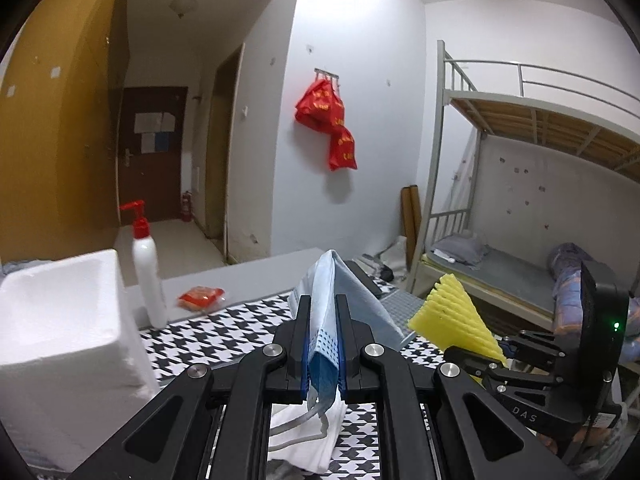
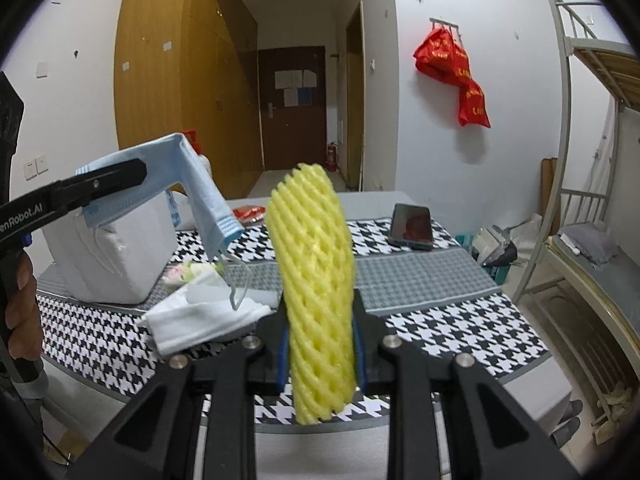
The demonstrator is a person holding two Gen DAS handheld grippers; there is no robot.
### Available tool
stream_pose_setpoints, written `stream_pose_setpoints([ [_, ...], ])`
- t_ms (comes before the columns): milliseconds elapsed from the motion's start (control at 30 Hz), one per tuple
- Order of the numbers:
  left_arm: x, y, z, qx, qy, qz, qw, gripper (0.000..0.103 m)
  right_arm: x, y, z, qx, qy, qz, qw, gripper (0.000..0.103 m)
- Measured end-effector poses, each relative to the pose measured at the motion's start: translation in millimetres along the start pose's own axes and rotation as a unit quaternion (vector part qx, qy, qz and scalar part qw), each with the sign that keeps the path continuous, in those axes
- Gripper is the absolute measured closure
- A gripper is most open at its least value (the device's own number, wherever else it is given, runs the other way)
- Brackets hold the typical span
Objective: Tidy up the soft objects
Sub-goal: 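Lift the mask with the left tool while the right tool lifts the yellow net, then carry the mask with the left tool while the right tool carries the net over the foam box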
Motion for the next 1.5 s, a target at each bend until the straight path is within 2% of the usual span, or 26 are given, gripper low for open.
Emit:
stream_pose_setpoints([
  [267,-20,-31,8,0.016,0.002,0.045,0.9989,0.092,-26,-14,15,0.025,-0.018,0.022,0.999,0.075],
  [733,-74,-85,6,0.031,-0.004,0.134,0.9905,0.092,-87,-19,34,0.053,-0.055,0.084,0.994,0.075],
  [1233,-126,-119,-19,0.013,-0.032,0.207,0.9778,0.093,-148,-2,37,0.050,-0.083,0.149,0.984,0.075],
  [1500,-154,-130,-33,0.006,-0.056,0.232,0.9712,0.093,-173,20,38,0.036,-0.096,0.171,0.980,0.075],
])
Point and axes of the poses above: each gripper's, at about its wrist camera, not at the fingertips, and y roughly the way its jaws point, x to its right, z to its top, the point moved 10 cm from there along y, roughly the way its jaws point, and after that the axes turned 10 degrees about z, right-handed, at the moved point
